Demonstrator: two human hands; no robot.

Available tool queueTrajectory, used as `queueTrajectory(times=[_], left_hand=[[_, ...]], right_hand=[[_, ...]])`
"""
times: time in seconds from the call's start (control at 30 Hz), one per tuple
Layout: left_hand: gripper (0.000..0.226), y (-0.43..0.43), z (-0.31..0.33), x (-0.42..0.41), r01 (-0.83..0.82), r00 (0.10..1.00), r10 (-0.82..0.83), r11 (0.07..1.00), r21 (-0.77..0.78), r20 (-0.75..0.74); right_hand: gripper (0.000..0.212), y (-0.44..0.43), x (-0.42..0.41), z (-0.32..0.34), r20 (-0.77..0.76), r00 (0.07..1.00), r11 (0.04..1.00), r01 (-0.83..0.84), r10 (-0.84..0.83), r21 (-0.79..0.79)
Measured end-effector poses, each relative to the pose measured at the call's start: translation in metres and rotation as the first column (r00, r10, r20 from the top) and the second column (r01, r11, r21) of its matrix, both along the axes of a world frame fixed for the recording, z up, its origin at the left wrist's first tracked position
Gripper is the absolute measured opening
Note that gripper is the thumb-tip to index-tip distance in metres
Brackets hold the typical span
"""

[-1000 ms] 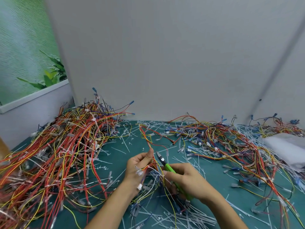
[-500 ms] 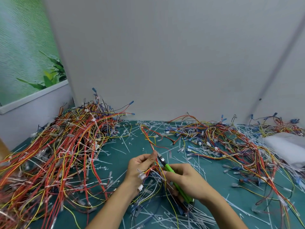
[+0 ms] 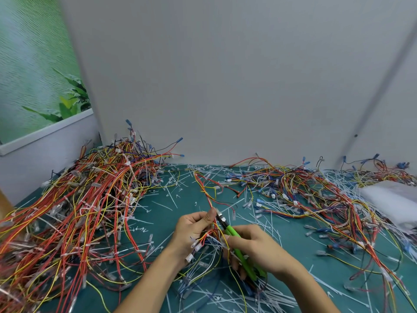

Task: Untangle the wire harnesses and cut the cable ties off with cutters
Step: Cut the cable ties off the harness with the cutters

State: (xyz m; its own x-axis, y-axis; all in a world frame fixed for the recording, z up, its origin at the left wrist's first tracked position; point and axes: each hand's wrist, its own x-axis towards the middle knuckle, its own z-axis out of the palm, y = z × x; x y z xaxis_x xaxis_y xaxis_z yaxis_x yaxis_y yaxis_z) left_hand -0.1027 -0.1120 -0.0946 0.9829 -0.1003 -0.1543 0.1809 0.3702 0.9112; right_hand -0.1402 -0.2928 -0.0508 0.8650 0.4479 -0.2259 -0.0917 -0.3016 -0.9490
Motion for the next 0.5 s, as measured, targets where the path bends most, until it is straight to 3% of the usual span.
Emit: queueTrajectory(times=[0.23, 0.5], left_hand=[[0.030, 0.0021, -0.0011, 0.0003, 0.028, 0.999, -0.028, 1.000, 0.001, 0.029], [0.036, 0.0001, -0.0064, 0.0033, -0.005, 1.000, 0.004, 1.000, 0.011, 0.026]], right_hand=[[0.025, -0.0020, -0.0001, -0.0008, -0.033, 0.999, 0.999, -0.022, 0.023, 0.035], [0.027, -0.0027, 0.0009, -0.0038, 0.048, 0.999, 1.000, -0.019, 0.019, 0.004]])
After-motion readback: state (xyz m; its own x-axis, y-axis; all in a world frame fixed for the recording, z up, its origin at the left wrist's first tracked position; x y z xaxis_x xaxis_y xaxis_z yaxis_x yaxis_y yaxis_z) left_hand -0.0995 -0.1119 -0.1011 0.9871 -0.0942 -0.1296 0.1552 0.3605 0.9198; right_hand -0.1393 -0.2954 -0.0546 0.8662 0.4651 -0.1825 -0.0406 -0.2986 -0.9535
